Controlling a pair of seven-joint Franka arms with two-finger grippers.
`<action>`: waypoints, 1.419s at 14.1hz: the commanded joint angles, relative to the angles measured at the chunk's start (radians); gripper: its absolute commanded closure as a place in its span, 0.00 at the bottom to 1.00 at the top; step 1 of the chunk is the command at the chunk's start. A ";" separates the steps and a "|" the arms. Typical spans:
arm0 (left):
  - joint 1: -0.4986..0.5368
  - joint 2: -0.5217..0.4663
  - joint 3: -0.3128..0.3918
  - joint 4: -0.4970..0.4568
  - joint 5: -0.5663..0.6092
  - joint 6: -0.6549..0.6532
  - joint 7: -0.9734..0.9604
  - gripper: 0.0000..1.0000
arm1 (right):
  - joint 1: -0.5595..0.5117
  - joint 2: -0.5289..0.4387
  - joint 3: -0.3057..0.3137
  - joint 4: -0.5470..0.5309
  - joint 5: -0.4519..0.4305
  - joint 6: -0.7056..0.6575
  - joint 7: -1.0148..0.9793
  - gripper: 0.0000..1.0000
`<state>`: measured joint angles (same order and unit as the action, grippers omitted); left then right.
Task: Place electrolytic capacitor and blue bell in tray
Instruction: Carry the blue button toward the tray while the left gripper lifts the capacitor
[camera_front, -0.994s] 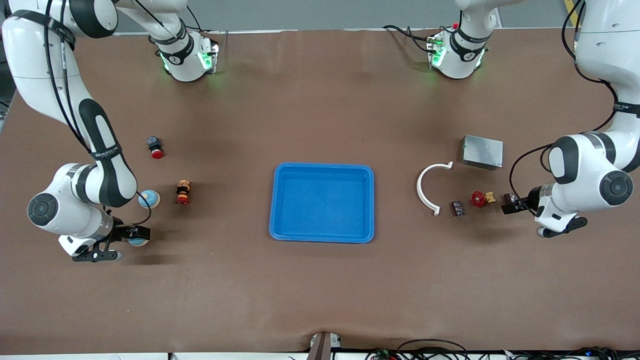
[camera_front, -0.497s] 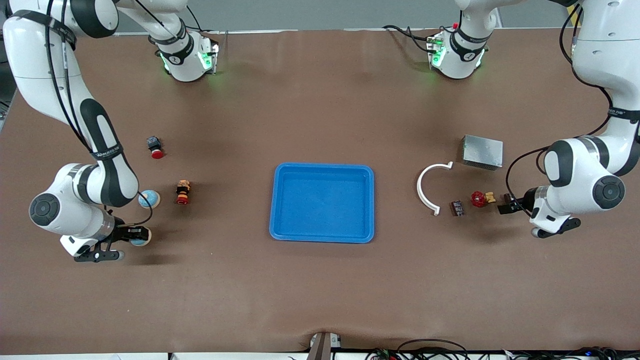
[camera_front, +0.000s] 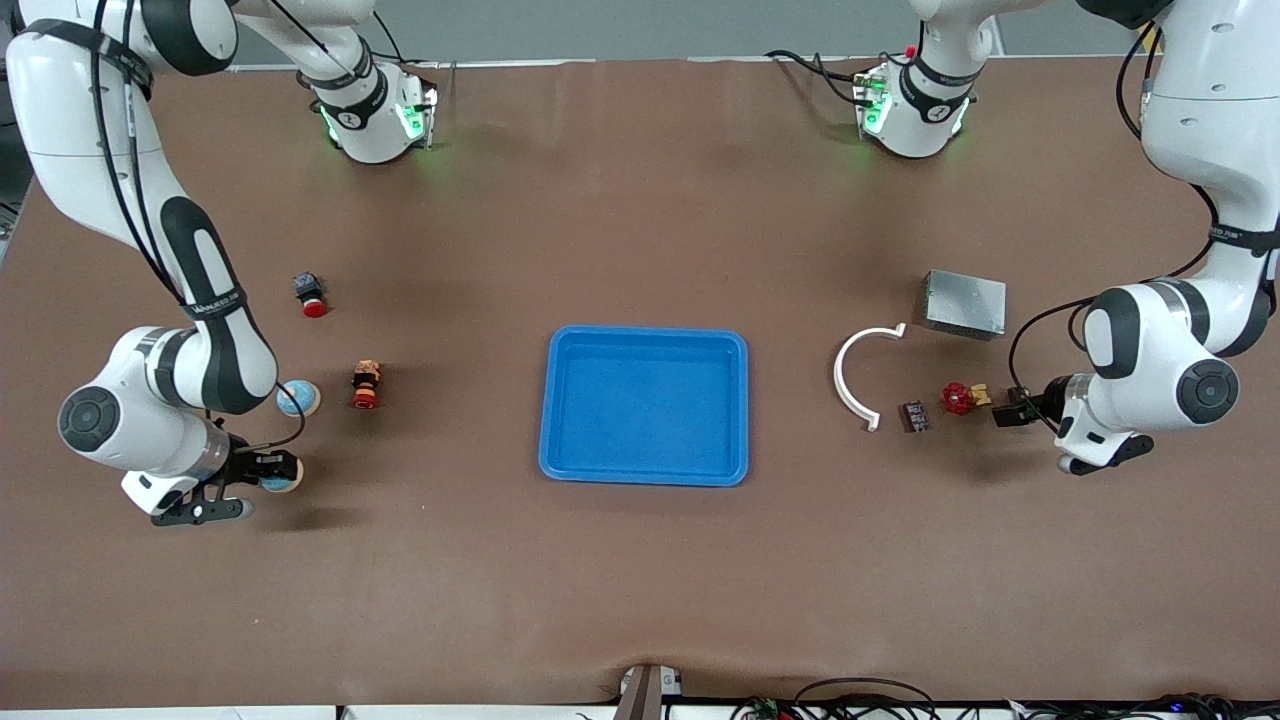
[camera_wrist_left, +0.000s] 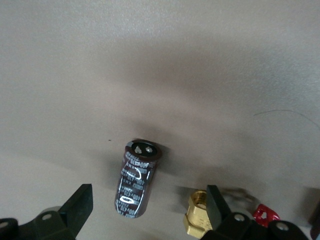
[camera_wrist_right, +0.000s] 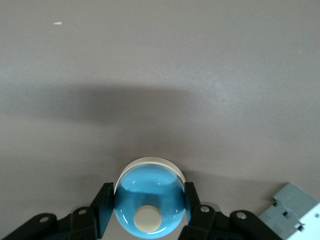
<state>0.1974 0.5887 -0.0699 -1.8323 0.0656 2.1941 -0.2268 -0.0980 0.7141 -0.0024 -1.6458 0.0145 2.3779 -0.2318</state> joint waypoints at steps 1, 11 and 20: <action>-0.004 0.017 0.006 0.016 0.023 0.001 -0.017 0.00 | 0.033 -0.036 0.001 0.030 -0.008 -0.075 0.011 1.00; 0.002 0.045 0.012 0.028 0.051 0.003 -0.039 0.00 | 0.334 -0.254 0.008 0.017 0.019 -0.373 0.569 1.00; -0.013 0.060 0.012 0.039 0.052 0.003 -0.112 0.18 | 0.642 -0.335 0.005 -0.218 0.079 -0.072 1.037 1.00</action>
<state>0.1891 0.6363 -0.0601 -1.8112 0.0921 2.1962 -0.3149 0.4790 0.4088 0.0156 -1.8225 0.0792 2.2693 0.7066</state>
